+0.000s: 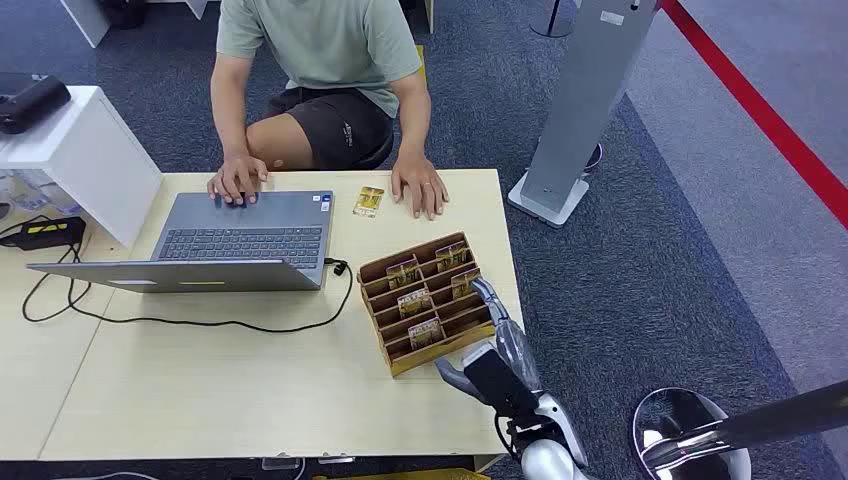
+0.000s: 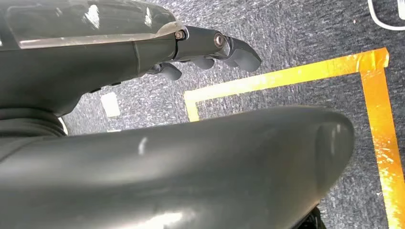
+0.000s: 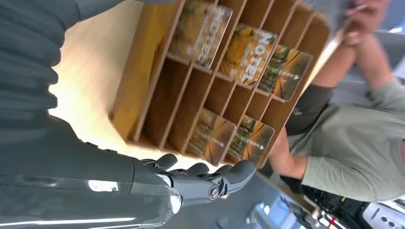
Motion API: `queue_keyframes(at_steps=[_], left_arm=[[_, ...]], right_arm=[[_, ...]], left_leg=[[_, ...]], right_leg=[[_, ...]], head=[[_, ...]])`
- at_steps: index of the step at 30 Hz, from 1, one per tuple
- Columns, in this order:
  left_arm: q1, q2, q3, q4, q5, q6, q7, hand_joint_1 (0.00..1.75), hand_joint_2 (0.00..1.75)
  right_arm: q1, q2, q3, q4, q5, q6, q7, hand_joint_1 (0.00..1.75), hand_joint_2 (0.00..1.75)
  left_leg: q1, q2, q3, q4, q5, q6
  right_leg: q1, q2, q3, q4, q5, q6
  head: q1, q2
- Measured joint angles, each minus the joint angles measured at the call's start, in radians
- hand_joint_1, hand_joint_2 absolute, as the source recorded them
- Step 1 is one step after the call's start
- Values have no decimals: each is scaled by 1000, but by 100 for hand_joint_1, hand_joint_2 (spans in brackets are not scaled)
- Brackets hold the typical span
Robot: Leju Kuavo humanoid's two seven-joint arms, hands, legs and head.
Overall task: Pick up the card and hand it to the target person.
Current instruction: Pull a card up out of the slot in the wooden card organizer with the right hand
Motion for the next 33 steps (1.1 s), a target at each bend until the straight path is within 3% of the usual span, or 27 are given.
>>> queue_keyframes(at_steps=[10, 12, 16, 17, 26, 33], left_arm=[[-7, -1, -20, 1, -1, -4, 24, 0, 0], [-6, 0, -18, 2, 3, -2, 27, 0, 0], [1, 2, -11, 2, 14, 6, 25, 0, 0], [4, 3, -9, 2, 17, 7, 24, 0, 0], [18, 5, 2, -1, 34, 14, 14, 0, 0], [17, 6, -1, -2, 39, 14, 11, 0, 0]], right_arm=[[-245, 64, 138, 126, 205, 229, 240, 3, 175], [-275, 77, 165, 159, 234, 267, 283, 25, 175], [-295, 101, 187, 189, 254, 306, 358, 127, 175], [-296, 105, 193, 190, 253, 311, 370, 134, 175], [-270, 102, 220, 155, 228, 313, 423, 135, 175], [-244, 91, 196, 111, 229, 326, 424, 123, 175]], left_leg=[[0, 2, 1, -2, 3, 0], [0, 2, 2, -2, 2, 1], [1, 2, 2, -3, 3, 1], [1, 1, 2, -4, 3, 1], [1, -2, 2, -3, 2, 1], [1, -3, 1, -4, 3, 1]], right_leg=[[0, 2, 0, -1, 3, 0], [0, 2, 1, 0, 2, 0], [1, 1, 2, -2, 3, 0], [1, 1, 2, -2, 3, 0], [1, -2, 4, -3, 1, 0], [1, -4, 3, -4, 2, 0]], head=[[0, 0], [0, 0], [0, 0], [0, 0], [0, 0], [0, 0]])
